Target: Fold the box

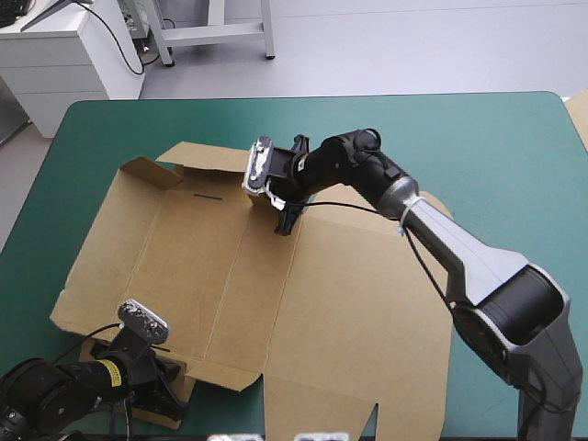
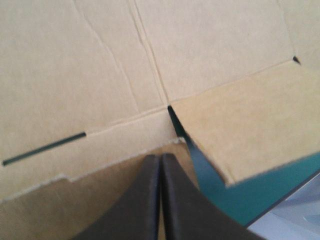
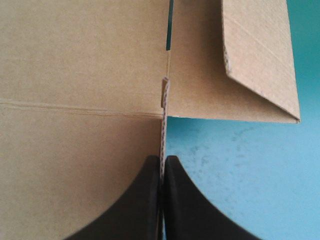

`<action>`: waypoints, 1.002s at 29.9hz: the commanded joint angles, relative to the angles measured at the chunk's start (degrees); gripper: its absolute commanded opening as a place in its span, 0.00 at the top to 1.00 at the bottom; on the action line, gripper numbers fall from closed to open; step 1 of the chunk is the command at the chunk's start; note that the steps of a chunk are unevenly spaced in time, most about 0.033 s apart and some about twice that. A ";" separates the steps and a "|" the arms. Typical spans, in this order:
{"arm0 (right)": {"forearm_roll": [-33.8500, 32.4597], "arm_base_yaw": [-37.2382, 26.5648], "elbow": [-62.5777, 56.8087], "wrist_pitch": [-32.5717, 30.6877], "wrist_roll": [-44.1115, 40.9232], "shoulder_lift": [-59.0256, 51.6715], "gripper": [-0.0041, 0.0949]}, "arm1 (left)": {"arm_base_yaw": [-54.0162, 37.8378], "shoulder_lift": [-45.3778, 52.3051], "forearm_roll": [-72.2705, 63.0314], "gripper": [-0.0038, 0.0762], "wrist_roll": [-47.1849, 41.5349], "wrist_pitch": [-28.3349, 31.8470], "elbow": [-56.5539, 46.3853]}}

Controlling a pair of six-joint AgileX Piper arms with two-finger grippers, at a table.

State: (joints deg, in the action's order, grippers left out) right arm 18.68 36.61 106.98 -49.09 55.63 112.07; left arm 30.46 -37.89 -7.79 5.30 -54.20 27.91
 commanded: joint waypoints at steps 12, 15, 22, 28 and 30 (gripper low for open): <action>-2.11 2.82 2.00 5.77 -0.20 1.49 0.98 | 0.43 -0.06 -2.04 0.96 -0.09 1.95 1.59; -7.91 2.72 2.00 2.72 0.39 1.49 0.98 | 0.43 -0.06 -2.04 0.96 -0.09 1.95 1.59; -18.29 0.58 2.00 -7.71 1.51 1.49 0.98 | 0.43 -0.06 -2.77 0.96 -0.09 1.95 1.59; -16.77 -2.55 2.00 -8.03 3.62 1.49 0.98 | 0.43 -0.06 -3.56 0.96 -0.09 1.95 1.59; -14.02 -2.94 2.00 -7.78 5.39 1.39 0.98 | 0.43 -0.06 -3.56 0.96 -0.09 2.09 1.59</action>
State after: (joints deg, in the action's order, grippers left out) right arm 3.01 34.71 107.28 -57.62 58.20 117.06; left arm 30.46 -37.89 -10.13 5.30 -54.20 27.91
